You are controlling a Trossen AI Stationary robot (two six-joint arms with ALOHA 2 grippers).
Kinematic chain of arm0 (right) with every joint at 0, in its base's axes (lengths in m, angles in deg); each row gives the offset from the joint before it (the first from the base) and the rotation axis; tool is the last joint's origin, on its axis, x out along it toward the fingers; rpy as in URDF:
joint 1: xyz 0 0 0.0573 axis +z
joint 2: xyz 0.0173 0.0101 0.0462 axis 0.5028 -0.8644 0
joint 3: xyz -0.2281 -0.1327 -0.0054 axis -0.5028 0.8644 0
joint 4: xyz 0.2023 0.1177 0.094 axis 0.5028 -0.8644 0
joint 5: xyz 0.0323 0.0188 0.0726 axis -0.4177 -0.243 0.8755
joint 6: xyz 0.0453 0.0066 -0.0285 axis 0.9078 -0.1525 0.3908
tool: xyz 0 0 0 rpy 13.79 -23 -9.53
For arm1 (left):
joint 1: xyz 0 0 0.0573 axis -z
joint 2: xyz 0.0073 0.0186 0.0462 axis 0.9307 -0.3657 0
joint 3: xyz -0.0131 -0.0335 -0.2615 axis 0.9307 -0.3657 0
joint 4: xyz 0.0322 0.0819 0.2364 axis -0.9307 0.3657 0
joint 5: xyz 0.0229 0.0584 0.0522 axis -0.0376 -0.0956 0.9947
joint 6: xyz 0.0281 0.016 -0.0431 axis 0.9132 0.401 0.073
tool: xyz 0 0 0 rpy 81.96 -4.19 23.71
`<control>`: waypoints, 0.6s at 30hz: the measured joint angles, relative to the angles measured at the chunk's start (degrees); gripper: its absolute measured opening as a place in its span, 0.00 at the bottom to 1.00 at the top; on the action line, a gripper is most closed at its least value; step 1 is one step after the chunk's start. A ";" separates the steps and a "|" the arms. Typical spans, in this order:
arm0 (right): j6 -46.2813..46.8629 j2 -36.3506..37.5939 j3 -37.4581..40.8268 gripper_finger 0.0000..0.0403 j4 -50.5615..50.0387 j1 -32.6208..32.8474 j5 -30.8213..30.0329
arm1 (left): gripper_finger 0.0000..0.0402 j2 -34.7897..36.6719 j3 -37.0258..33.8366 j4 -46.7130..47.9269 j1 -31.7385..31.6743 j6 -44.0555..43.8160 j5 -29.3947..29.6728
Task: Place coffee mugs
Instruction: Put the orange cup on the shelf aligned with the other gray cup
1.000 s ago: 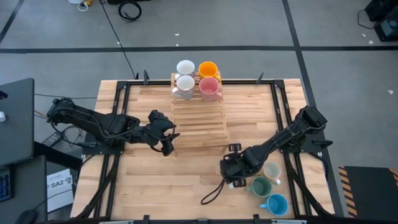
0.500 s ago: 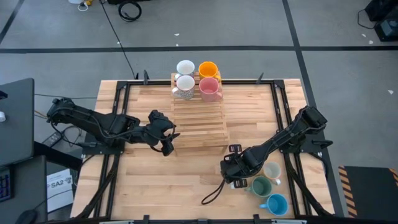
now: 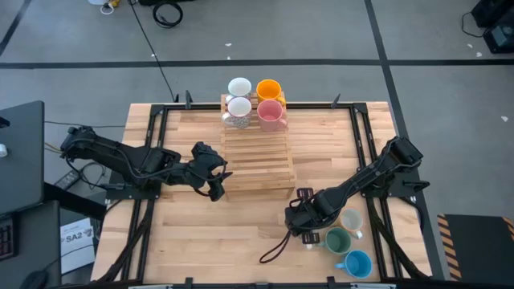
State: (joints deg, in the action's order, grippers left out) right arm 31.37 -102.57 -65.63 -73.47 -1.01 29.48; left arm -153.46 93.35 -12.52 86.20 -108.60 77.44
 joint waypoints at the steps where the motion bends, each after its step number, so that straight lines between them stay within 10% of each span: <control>1: 0.20 0.00 -0.01 0.07 -0.01 0.01 0.26 | 0.46 0.00 0.00 0.00 0.00 -0.01 0.00; 18: 9.33 1.22 -11.66 0.09 -13.69 -0.17 8.61 | 0.46 0.00 0.00 -0.44 0.00 -0.01 0.02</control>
State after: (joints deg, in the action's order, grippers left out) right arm 40.70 -101.35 -77.30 -87.16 -1.18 38.09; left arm -153.46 93.35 -12.96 86.20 -108.61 77.47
